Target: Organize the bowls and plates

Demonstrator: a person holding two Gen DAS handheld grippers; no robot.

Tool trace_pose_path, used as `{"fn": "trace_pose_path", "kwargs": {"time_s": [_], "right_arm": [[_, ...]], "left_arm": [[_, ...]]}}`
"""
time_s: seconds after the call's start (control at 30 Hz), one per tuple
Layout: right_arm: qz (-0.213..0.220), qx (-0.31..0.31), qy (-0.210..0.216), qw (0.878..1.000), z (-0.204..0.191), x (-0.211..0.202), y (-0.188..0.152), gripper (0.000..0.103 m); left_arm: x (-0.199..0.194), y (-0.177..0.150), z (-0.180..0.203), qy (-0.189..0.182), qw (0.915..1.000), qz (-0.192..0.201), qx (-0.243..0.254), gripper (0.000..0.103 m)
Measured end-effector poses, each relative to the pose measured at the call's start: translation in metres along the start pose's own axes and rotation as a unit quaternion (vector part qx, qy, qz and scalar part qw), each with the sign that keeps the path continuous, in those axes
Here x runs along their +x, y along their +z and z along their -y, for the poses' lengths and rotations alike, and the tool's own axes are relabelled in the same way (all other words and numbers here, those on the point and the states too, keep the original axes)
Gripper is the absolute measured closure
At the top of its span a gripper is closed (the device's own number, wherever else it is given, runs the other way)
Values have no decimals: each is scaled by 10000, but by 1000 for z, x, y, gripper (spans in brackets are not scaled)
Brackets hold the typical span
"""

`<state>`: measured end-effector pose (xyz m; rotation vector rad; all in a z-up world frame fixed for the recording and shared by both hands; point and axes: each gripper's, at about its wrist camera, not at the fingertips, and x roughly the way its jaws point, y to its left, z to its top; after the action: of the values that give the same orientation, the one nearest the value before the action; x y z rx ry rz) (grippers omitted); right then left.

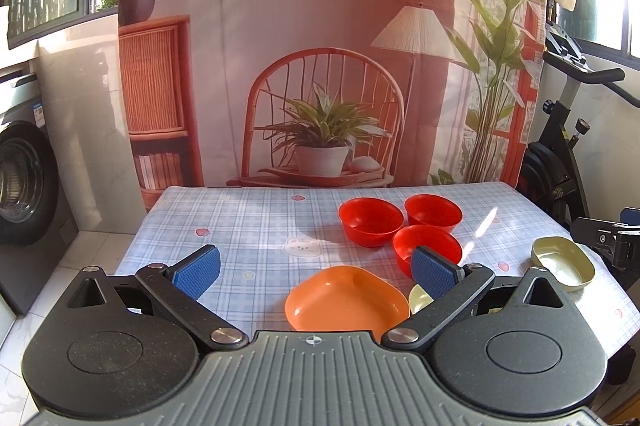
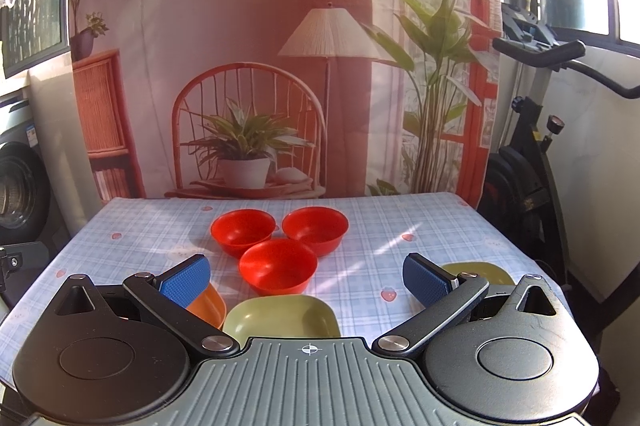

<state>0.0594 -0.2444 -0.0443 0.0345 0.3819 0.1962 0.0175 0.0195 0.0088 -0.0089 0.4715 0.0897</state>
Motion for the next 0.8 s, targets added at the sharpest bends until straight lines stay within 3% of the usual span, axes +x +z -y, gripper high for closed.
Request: {"fn": "trace_pose_path", "kwargs": {"time_s": [0.13,0.4,0.6,0.8], "right_arm": [[226,-28,49,9997,3,10,18,0],[371,-22,267,9990,-1,49,41,1],[323,31,505,9982,-11,77,49,1],[192,-12,668,9976,-27,111,40,4]], "left_arm": [[5,16,1,288,9991,242,220,1],[28,45,-1,324,9974,415,492,1],[53,56,-7,108,9980,316,528,1],[83,56,-17,193,9983,112,542,3]]}}
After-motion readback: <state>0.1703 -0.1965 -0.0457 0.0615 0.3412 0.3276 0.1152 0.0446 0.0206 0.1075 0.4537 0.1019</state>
